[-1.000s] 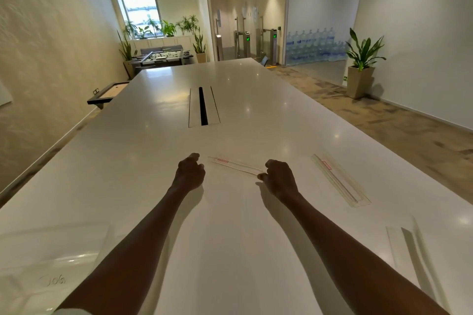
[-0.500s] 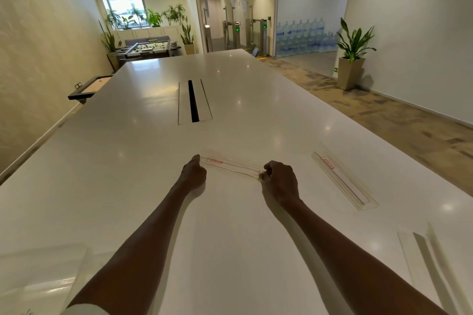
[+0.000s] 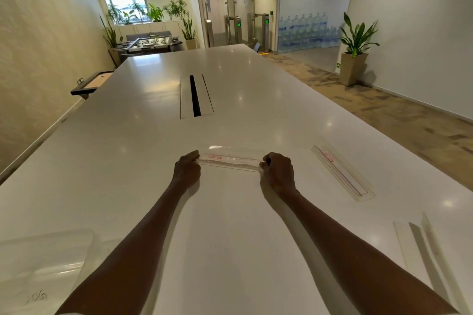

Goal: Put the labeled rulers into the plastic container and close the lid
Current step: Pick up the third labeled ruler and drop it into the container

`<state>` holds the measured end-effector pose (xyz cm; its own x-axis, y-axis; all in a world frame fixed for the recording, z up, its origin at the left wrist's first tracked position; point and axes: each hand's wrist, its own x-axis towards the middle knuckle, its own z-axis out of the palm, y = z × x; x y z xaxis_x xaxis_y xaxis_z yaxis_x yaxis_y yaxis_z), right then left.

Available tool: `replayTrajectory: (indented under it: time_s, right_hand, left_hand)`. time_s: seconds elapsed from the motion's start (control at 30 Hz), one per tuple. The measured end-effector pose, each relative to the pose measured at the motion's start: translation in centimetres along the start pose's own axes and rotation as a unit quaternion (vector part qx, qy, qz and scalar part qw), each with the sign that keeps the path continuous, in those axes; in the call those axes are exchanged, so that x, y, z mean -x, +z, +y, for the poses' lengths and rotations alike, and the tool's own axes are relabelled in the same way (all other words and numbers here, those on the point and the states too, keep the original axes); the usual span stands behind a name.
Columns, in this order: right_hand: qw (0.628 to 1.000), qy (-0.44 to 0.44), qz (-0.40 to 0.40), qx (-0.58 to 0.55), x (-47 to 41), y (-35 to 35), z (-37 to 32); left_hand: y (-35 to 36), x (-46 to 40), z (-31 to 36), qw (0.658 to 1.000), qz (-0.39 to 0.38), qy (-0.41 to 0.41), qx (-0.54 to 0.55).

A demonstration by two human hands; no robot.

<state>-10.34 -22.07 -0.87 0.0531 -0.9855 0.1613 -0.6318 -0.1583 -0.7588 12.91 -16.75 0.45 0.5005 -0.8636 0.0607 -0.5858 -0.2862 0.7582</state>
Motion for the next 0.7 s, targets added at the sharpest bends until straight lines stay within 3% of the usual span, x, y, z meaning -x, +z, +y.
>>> replayTrajectory:
  time_s: [0.3,0.43,0.7]
  right_hand:
    - [0.999,-0.012,0.012,-0.051,0.6,-2.1,-2.1]
    - [0.999,-0.029,-0.028,-0.031,0.6,-2.9,-2.6]
    - [0.990,-0.071,-0.123,0.023,1.0,-4.1,-1.7]
  left_hand:
    - [-2.2,3.2,0.8,0.992,0.058,0.069,-0.084]
    - [-3.1,4.3,1.4,0.994,0.080,0.057,-0.052]
    - [-4.5,5.6,0.8,0.998,0.021,0.021,-0.057]
